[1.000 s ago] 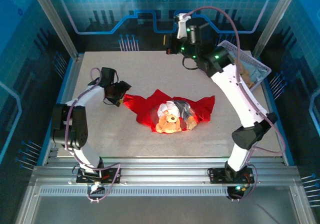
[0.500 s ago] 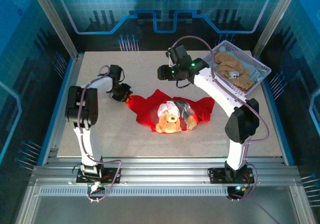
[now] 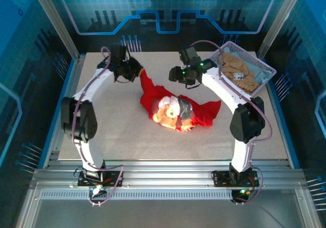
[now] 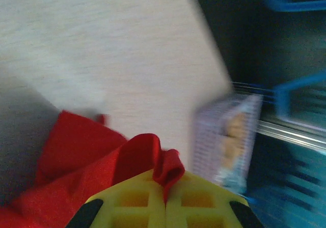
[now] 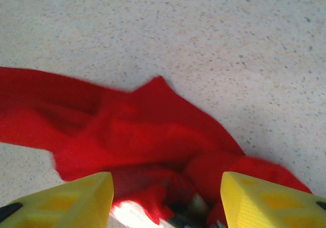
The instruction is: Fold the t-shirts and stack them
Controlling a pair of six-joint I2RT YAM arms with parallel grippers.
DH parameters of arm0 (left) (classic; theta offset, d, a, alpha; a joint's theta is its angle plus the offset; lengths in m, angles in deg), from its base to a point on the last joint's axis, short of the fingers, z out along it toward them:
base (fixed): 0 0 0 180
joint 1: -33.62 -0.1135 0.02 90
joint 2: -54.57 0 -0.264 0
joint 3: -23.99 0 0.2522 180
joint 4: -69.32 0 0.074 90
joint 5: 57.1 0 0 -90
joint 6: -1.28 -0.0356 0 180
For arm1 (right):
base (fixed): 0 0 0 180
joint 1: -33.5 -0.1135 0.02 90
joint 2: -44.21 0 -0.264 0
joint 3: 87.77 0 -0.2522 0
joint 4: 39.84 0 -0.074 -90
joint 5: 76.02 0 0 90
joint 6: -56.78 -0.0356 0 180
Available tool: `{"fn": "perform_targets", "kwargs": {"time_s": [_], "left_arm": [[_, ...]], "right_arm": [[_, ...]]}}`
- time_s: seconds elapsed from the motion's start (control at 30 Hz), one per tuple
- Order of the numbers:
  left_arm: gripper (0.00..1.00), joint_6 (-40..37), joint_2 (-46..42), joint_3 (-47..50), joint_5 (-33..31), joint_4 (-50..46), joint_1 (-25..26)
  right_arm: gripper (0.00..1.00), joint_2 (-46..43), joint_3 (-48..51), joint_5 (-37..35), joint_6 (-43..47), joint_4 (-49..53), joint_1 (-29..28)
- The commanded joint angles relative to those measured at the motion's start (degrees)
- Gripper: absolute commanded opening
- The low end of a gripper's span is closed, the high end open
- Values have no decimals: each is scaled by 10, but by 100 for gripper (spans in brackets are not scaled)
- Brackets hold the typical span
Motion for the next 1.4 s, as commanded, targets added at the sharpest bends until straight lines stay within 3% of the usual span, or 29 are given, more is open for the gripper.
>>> {"fn": "perform_targets", "kwargs": {"time_s": [0.0, 0.2, 0.33, 0.5, 0.63, 0.87, 1.0, 1.13, 1.37], "left_arm": [[0, 41, -43, -48, 25, 79, 5], [0, 66, -74, -147, -3, 172, 6], [0, 54, -88, -222, -20, 159, 5], [0, 30, -140, -210, -40, 136, 5], [0, 24, -215, -100, -45, 120, 3], [0, 5, -399, 132, -72, 30, 3], [0, -12, -506, 266, -63, -94, 5], [0, -36, -621, 399, -123, -215, 4], [0, -19, -706, 504, -172, -324, 5]], "right_arm": [[59, -33, 23, 2, -34, 13, 11], [58, -70, 46, -9, -38, 1, 18], [58, -103, 71, -18, -49, -17, 18], [57, -128, 98, -20, -58, -28, 14], [58, -136, 128, -5, -89, -38, 5], [67, -122, 197, 49, -227, -105, 7], [70, -70, 149, 63, -245, -94, -4], [71, 0, 101, 69, -266, -97, -25], [71, 142, -24, 40, -238, -127, -62]]}}
